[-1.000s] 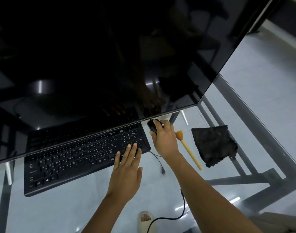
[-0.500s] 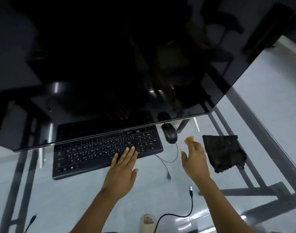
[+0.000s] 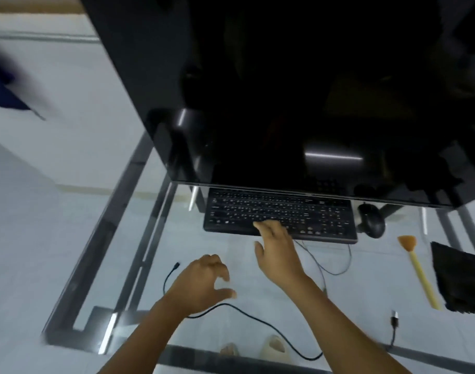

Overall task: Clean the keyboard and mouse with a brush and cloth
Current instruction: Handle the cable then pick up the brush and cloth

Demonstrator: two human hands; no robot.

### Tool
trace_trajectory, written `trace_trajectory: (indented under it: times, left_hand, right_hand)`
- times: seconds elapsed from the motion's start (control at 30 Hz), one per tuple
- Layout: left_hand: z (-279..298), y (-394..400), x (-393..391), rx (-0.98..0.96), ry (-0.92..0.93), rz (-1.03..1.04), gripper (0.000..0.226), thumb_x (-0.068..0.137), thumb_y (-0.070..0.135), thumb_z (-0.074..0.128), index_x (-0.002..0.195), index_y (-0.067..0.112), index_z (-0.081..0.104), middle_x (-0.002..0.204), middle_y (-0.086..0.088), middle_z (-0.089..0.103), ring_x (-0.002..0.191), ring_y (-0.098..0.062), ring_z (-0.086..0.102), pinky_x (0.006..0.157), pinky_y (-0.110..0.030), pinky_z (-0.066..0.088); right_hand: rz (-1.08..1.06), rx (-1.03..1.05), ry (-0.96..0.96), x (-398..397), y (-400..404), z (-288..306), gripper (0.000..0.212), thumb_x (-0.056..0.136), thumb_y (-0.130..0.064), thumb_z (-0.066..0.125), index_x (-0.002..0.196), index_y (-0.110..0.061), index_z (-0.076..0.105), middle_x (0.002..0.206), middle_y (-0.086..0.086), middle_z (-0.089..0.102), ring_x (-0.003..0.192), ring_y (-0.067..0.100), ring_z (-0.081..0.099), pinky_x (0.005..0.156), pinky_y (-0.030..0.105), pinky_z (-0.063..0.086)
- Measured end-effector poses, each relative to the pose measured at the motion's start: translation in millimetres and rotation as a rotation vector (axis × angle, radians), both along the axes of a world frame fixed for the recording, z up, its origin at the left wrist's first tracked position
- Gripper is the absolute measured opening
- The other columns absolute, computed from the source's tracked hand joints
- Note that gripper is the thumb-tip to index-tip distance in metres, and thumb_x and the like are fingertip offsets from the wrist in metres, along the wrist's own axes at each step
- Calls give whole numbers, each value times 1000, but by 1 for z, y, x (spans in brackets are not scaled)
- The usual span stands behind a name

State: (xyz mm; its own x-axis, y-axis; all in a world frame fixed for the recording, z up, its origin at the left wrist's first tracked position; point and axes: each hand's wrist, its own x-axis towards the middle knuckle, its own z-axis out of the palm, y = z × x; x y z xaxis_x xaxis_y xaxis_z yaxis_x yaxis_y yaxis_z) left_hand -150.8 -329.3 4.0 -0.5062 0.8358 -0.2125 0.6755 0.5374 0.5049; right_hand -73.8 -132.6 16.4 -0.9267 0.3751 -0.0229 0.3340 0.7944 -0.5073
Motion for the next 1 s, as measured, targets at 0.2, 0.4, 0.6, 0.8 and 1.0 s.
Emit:
trace_trajectory:
  times: [0.2,0.4,0.6,0.8,1.0]
  left_hand:
    - [-15,-42,16,-75,-16,16,21,84,39,66,97,22,67,97,5,59,90,-9,54,76,-18,43]
    - [-22,-46,15,13,61,96,14,88,26,57,93,18,68,93,2,61,82,-12,56,71,-21,47]
    - [-16,-38,3,69,3,233,16,92,23,52,99,14,65,93,0,68,79,-14,61,66,-21,46]
    - [2,-29,-6,163,-93,329,5,90,22,59,93,20,62,83,8,66,60,-4,52,53,-8,34]
    - [65,-15,-23,247,-373,290,17,88,37,63,81,22,61,72,1,67,64,-9,61,60,-23,50]
  right_hand:
    - [167,-27,-44,-29,-66,8,45,96,-19,50,140,-15,41,135,3,41,121,23,40,105,34,35]
    - [215,-41,-167,-25,-85,2,45,97,-20,45,141,-19,40,138,0,39,123,22,39,104,32,35]
    - [266,-257,-337,-21,-88,-4,33,96,-22,44,129,-24,52,125,-1,55,111,19,54,95,34,46]
    - [180,-453,-335,-17,-80,19,20,97,-21,49,112,-21,62,97,-5,66,77,4,56,65,14,40]
    - [105,-416,-193,-14,-41,92,19,94,-14,53,96,-20,71,76,-10,64,55,2,50,51,14,39]
